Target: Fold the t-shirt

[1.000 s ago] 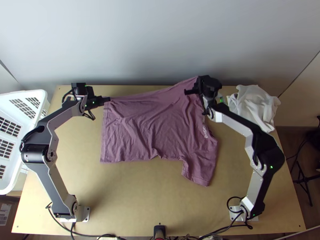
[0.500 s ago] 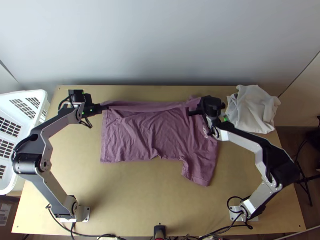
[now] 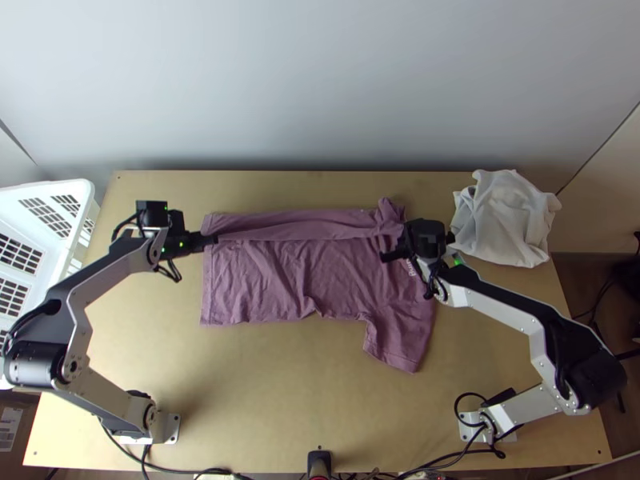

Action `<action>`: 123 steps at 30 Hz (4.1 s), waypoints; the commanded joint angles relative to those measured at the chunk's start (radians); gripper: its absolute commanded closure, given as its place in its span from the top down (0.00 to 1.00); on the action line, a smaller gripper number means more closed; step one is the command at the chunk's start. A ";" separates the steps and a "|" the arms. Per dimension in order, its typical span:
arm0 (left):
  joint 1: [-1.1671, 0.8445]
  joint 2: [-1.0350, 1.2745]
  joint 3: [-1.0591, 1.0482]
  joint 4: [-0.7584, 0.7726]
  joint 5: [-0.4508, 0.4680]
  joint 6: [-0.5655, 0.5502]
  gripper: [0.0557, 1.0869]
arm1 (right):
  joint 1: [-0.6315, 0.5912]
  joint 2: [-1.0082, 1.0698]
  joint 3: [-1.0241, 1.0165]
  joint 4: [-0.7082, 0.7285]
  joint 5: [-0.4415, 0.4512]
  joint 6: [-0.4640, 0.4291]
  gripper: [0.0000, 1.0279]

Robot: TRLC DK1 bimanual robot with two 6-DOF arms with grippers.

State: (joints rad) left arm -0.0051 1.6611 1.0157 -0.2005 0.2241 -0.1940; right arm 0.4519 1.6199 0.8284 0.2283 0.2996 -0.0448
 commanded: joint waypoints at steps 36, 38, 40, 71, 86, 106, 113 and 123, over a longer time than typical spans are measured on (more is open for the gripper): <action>0.073 -0.359 -0.250 -0.369 0.320 0.073 0.94 | 0.070 -0.724 -0.279 -0.609 -0.145 0.232 0.96; 0.074 -0.403 -0.286 -0.382 0.319 0.085 0.94 | 0.067 -0.782 -0.328 -0.664 -0.151 0.220 0.96; 0.080 -0.432 -0.307 -0.402 0.310 0.107 0.94 | 0.053 -0.819 -0.368 -0.695 -0.157 0.201 0.96; 0.086 -0.394 -0.413 -0.399 0.239 0.183 0.94 | -0.074 -0.618 -0.434 -0.658 -0.602 -0.020 0.95; 0.083 -0.356 -0.344 -0.366 0.245 0.139 0.27 | -0.122 -0.439 -0.324 -0.804 -0.752 -0.171 0.03; 0.079 -0.376 -0.256 -0.392 0.273 -0.013 0.03 | -0.239 -0.410 -0.074 -0.716 -0.752 -0.047 0.03; -0.021 -0.443 -0.373 -0.413 0.290 0.030 0.19 | -0.217 -0.420 -0.098 -0.716 -0.752 -0.047 0.03; 0.103 -0.417 -0.393 -0.413 0.277 0.169 0.53 | -0.217 -0.431 -0.092 -0.715 -0.752 -0.047 0.03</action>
State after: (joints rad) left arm 0.0288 1.2320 0.6384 -0.6113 0.5087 -0.1062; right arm 0.2329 1.1957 0.7341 -0.4873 -0.4530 -0.0963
